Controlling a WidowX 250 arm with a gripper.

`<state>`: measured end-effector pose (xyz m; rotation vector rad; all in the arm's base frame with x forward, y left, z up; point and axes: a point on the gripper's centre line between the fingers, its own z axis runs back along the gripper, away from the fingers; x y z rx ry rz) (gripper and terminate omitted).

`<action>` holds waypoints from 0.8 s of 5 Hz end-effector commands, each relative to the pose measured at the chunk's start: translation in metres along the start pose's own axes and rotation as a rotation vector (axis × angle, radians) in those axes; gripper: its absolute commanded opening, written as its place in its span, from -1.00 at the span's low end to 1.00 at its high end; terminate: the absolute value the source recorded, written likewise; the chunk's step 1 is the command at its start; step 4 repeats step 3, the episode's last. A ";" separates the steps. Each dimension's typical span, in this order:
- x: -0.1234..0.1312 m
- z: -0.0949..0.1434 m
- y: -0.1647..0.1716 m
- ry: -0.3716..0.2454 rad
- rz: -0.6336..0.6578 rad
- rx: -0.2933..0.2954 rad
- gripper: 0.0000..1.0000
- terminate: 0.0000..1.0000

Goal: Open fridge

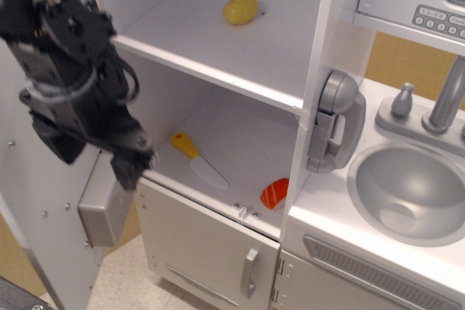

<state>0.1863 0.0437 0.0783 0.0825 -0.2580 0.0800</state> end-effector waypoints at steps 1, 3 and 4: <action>0.054 -0.007 0.035 -0.067 0.110 0.103 1.00 -1.00; 0.078 -0.013 0.047 -0.040 0.149 0.096 1.00 1.00; 0.078 -0.013 0.047 -0.040 0.149 0.096 1.00 1.00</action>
